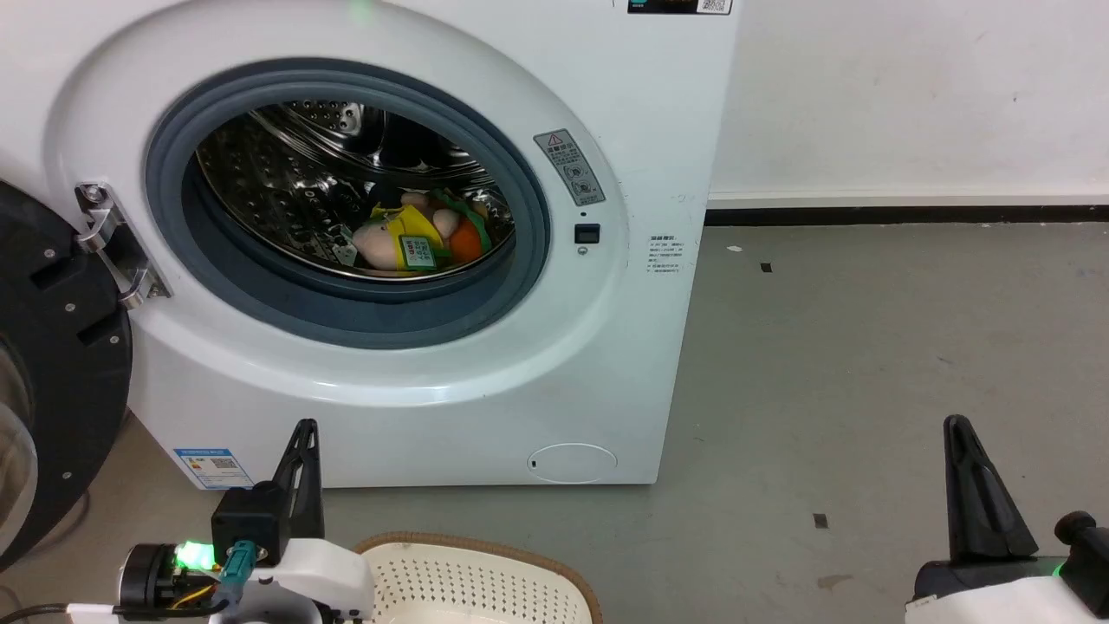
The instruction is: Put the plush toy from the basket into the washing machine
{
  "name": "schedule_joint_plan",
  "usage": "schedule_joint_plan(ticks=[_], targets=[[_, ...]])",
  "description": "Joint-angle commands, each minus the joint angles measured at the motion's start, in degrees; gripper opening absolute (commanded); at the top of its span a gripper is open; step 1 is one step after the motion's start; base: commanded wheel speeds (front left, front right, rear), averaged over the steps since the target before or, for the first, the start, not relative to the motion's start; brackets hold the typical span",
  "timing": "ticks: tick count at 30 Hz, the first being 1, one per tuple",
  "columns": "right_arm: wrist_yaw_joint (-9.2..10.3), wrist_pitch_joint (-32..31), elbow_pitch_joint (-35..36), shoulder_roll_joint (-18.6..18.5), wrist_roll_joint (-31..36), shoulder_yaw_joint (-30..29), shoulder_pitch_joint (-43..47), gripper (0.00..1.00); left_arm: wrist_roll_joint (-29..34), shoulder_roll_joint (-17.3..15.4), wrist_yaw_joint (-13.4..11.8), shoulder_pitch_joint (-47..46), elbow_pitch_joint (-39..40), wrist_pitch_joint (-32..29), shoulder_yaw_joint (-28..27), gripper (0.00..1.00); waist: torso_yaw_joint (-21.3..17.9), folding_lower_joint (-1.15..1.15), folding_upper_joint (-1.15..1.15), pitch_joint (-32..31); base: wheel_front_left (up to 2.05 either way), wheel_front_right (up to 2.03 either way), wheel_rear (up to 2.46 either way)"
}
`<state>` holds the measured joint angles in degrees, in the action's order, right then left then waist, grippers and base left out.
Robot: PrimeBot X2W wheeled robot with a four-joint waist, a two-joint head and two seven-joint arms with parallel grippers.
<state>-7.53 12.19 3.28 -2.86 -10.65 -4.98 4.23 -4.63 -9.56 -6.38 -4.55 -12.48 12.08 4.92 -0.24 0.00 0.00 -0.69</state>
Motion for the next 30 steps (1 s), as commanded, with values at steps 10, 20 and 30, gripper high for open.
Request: schedule_joint_plan(ticks=[10, 20, 30], targets=[[0.01, -2.1, -0.7, 0.0, 2.0, 0.9, -1.2, 0.0, 1.1, 1.2, 1.1, 1.4, 2.3, -2.0, -0.9, 0.0, 0.0, 0.0, 0.0, 0.1, 0.0, 0.0, 0.0], [0.02, -3.4, -1.0, 0.0, 3.1, 1.4, -1.6, 0.0, 1.5, 1.9, 1.8, 1.8, 3.6, -3.3, -1.4, 0.0, 0.1, 0.0, 0.0, 0.2, 0.0, 0.0, 0.0], [0.02, -4.5, -1.3, 0.0, 4.1, 1.9, -1.9, 0.0, 2.0, 2.5, 2.4, 2.2, 4.8, -4.5, -1.9, 0.0, 0.1, 0.0, 0.0, 0.2, 0.0, 0.0, 0.0]])
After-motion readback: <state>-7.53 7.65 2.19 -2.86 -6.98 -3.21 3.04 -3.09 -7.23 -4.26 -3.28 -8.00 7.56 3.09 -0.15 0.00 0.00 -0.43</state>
